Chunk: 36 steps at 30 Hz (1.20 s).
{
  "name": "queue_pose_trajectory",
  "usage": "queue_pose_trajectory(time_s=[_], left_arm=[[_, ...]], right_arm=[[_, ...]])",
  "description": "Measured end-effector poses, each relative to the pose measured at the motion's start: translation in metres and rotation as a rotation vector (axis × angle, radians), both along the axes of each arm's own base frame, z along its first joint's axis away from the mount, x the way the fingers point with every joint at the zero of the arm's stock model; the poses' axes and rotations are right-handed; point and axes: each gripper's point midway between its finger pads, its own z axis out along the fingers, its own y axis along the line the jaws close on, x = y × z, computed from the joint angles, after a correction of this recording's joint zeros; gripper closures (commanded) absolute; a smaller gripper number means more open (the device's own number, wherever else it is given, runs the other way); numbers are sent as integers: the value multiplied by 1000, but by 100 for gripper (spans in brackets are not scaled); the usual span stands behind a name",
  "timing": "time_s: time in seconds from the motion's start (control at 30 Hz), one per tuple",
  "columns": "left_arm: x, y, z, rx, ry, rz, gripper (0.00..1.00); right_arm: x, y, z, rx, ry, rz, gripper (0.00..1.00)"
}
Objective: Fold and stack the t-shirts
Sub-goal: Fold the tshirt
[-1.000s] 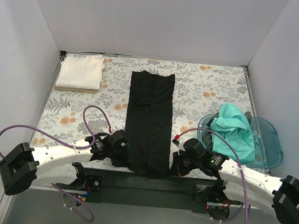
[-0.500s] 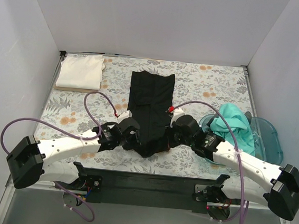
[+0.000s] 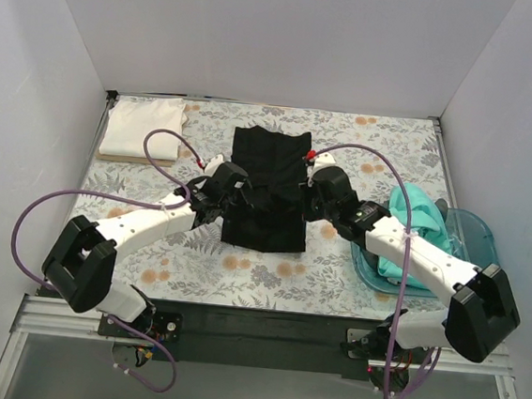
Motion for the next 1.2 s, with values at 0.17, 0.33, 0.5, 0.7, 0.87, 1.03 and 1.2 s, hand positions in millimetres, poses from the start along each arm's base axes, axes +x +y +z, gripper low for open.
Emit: queue_pose_trajectory(time_s=[0.17, 0.33, 0.5, 0.7, 0.87, 1.03, 1.2], left_arm=[[22, -1, 20, -6, -69, 8, 100], [51, 4, 26, 13, -108, 39, 100], [69, 15, 13, 50, -87, 68, 100], [84, 29, -5, 85, -52, 98, 100], [99, 33, -13, 102, -33, 84, 99], [107, 32, -23, 109, -11, 62, 74], [114, 35, -30, 135, 3, 47, 17]], right_arm=[[26, -5, -9, -43, 13, -20, 99], [49, -6, -14, -54, 25, -23, 99], [68, -4, -20, -49, 43, 2, 99], [83, 6, -33, -48, 69, 50, 99], [92, 9, -43, -45, 97, 63, 99], [106, 8, -48, -41, 107, 52, 90], [119, 6, -50, -39, 118, 46, 28]])
